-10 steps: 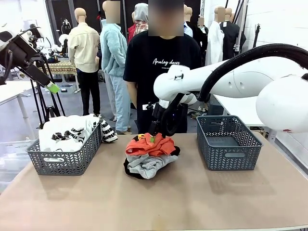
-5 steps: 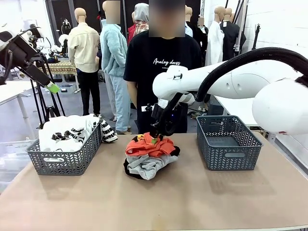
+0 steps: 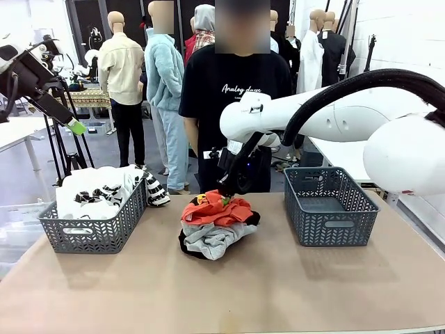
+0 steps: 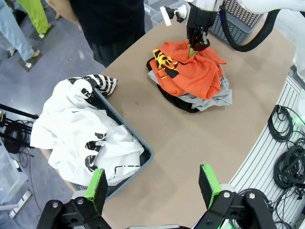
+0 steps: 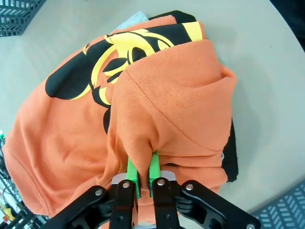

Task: Sort the tops and bottoms.
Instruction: Lift clothes from the center of the table with your right hand.

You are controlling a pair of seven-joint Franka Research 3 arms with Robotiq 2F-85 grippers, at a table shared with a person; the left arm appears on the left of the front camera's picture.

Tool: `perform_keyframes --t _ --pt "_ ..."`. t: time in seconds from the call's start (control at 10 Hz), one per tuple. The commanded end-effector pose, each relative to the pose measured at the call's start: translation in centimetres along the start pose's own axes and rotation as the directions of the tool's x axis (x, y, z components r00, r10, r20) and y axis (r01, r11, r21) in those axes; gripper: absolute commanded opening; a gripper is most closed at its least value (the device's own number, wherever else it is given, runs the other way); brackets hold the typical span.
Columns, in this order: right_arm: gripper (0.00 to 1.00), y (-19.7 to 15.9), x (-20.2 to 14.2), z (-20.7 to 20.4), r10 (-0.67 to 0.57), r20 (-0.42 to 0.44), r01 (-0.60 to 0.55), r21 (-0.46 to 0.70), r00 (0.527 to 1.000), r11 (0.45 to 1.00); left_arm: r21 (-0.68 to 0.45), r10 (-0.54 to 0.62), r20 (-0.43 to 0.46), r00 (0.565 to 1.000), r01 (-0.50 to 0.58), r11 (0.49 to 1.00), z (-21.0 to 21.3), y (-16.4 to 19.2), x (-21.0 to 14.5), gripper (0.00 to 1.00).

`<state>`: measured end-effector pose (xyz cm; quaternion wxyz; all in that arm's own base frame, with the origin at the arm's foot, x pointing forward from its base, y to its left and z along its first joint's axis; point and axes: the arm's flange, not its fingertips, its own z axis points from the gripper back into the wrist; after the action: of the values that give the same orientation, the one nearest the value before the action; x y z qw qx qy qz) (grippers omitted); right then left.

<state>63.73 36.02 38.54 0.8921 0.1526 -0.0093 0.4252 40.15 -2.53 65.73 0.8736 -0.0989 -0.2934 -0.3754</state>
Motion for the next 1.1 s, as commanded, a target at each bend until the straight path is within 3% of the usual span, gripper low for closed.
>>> perform_keyframes --t 0.0,0.2,0.5,0.8,1.0 --pt "0.0 0.7 -0.3 0.0 -0.009 -0.034 0.009 0.013 0.999 1.0 0.009 0.01 -0.002 1.0 -0.01 1.0 0.1 -0.1 0.1 1.0" --pt "0.0 1.2 -0.4 2.2 -0.018 0.03 0.017 0.027 0.999 1.0 0.009 0.01 -0.002 1.0 -0.01 1.0 0.1 -0.1 0.1 1.0" --pt "0.0 4.7 -1.2 13.1 0.061 0.304 -0.058 -0.018 0.951 0.998 0.009 0.01 -0.002 1.0 -0.01 1.0 0.1 -0.1 0.1 1.0" --pt "0.0 8.8 -1.8 20.2 0.186 0.399 -0.141 -0.138 0.898 0.98 0.009 0.01 -0.002 1.0 -0.01 1.0 0.1 -0.1 0.1 1.0" --pt "0.0 10.6 -2.8 23.0 0.248 0.445 -0.19 -0.173 0.86 0.967 0.009 0.01 -0.002 1.0 -0.01 1.0 0.1 -0.1 0.1 1.0"
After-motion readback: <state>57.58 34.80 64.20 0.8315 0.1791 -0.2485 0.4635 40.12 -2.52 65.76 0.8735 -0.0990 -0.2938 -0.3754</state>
